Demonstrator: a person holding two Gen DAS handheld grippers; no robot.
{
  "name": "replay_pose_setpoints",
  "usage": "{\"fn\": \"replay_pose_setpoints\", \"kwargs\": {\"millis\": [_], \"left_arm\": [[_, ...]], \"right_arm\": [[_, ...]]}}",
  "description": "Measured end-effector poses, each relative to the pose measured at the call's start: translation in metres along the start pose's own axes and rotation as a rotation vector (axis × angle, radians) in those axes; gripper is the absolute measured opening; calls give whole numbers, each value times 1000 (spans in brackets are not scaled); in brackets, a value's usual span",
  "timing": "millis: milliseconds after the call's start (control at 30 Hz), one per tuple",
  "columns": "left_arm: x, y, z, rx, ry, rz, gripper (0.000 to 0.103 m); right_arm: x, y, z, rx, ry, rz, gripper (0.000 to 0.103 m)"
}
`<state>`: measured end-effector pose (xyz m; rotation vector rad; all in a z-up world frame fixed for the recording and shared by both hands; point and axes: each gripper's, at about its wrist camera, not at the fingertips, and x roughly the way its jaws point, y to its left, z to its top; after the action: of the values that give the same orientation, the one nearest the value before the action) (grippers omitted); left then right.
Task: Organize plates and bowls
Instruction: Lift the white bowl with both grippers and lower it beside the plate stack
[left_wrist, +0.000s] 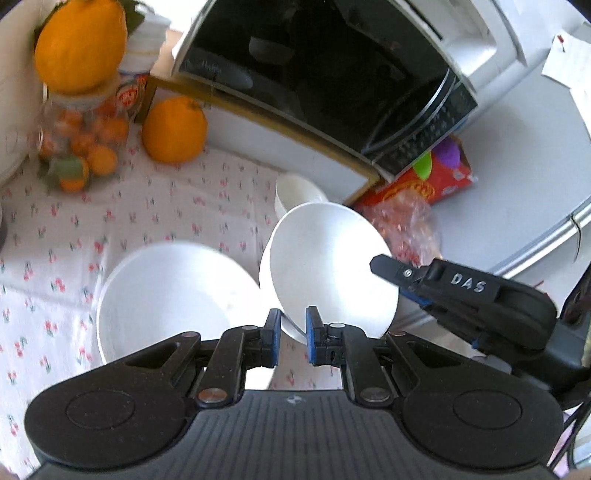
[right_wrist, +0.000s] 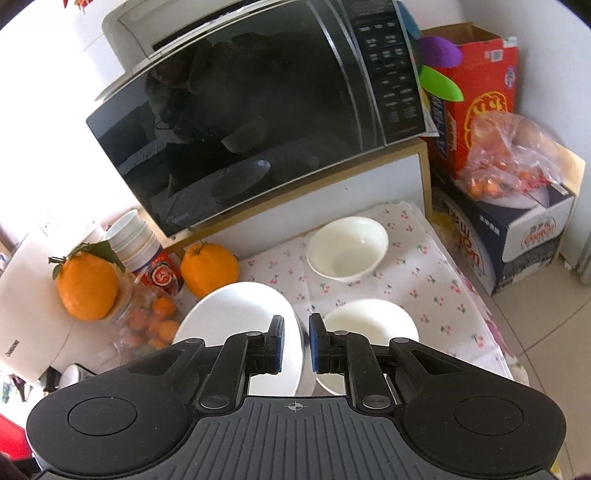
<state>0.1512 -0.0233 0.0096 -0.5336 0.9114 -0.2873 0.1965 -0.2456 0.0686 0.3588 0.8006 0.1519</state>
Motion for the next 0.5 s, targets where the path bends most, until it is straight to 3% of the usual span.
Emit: {"fn": "replay_pose_setpoints", "kwargs": {"millis": [500], "left_arm": [[12,2,-48,42,88,-8,13]], "right_arm": [[-15,-52,-47,106,88,8,15]]}}
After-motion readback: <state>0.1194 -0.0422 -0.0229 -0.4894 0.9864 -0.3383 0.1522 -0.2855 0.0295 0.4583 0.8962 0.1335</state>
